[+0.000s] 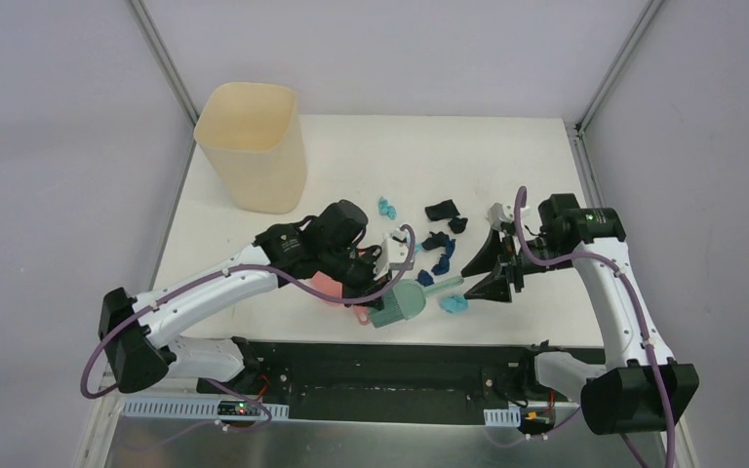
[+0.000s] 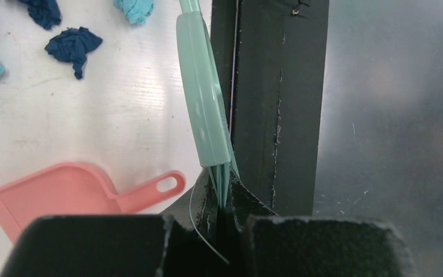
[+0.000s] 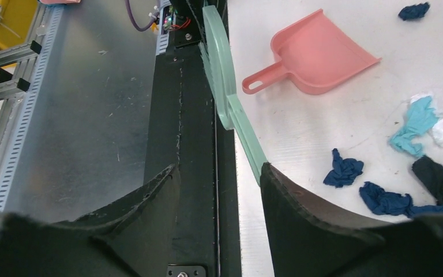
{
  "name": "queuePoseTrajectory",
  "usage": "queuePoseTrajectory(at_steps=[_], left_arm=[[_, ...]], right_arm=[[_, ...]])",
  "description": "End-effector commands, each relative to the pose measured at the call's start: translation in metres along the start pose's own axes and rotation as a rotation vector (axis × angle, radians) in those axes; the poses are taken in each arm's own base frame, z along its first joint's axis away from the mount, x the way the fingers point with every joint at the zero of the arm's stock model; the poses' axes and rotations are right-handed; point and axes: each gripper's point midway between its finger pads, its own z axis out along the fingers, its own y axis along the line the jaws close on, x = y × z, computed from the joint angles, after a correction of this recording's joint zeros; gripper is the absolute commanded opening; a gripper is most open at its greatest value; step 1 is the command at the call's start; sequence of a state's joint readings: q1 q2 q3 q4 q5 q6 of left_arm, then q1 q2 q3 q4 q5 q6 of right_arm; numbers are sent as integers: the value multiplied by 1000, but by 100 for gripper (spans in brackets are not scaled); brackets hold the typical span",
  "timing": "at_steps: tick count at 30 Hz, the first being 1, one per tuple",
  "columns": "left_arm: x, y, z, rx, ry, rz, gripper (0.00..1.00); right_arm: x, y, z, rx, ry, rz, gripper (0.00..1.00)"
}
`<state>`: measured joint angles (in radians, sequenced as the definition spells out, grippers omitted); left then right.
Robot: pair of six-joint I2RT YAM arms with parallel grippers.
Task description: Sweep away the paper scraps from the table
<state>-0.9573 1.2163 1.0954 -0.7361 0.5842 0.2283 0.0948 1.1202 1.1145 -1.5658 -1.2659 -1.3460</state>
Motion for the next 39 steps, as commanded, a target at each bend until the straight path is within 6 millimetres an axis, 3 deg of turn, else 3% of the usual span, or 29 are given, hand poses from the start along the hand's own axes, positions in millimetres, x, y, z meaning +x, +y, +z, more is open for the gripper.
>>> queuePoseTrajectory(at_steps=[1,12,19,24,31,39], left_arm=[[-30,-1,8,84,-62,86,0],[-34,-3,7,91,-102,121,0],[-37,14,3,36,-174,115,0],[-37,13,4,60,-178,102,0],[-34,6,11,127,-161,77,0],[-35,6,11,133,-161,75,0]], right_arm=[[-1,8,4,-40,-36,41,56],[5,-10,8,-36,-34,101,55],[16,-32,15,42,-40,163,40],[14,-32,16,46,-37,152,30],[6,-28,16,32,-54,137,41],[1,-23,16,-7,-52,157,33]])
